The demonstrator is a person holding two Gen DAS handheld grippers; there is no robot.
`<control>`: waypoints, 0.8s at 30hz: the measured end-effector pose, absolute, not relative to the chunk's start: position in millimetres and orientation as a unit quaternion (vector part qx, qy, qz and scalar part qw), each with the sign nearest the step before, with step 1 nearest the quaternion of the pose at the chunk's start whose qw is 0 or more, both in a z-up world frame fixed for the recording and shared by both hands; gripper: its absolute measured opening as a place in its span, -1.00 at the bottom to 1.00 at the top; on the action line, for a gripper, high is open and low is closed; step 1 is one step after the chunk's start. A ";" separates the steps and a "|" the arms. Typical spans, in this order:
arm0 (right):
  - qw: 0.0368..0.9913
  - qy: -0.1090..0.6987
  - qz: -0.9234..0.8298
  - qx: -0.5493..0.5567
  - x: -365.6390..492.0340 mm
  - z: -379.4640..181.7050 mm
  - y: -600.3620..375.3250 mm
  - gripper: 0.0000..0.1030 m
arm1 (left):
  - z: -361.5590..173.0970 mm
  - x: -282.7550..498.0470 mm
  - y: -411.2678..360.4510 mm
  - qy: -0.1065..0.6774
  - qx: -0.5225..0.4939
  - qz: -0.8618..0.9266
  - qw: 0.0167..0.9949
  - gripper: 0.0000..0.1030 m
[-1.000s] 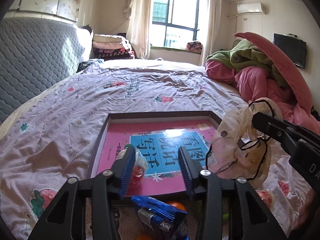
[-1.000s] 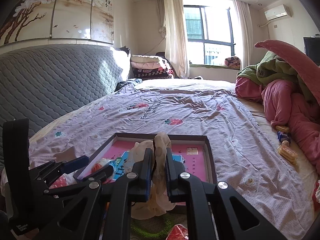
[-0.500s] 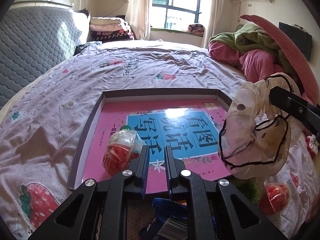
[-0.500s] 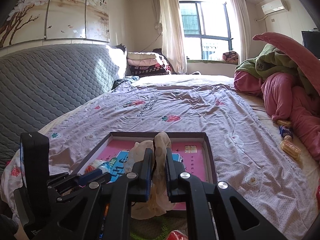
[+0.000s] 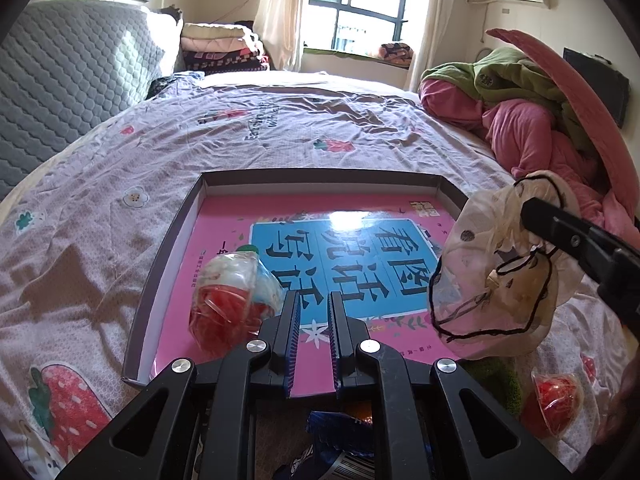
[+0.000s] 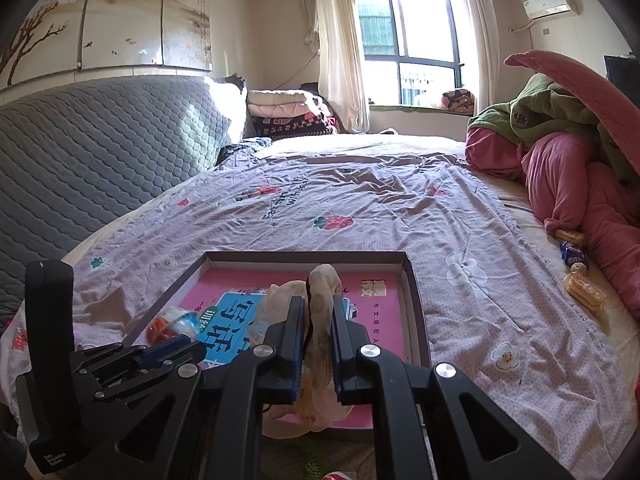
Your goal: Organize objects
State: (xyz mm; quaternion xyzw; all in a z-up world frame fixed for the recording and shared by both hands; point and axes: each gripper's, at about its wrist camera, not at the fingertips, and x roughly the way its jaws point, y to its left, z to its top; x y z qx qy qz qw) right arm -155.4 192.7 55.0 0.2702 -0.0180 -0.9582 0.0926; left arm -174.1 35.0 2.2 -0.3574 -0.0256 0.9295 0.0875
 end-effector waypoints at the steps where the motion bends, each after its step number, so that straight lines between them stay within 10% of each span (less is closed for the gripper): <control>1: 0.092 -0.017 -0.957 0.275 -157.2 53.2 192.1 -0.77 | 2.2 -174.0 34.7 -0.026 -0.358 0.929 0.088 -0.73; 24: 0.050 0.019 -0.933 0.355 -198.8 18.4 195.1 -0.64 | -7.3 -190.4 38.6 -0.032 -0.392 0.915 0.092 -0.73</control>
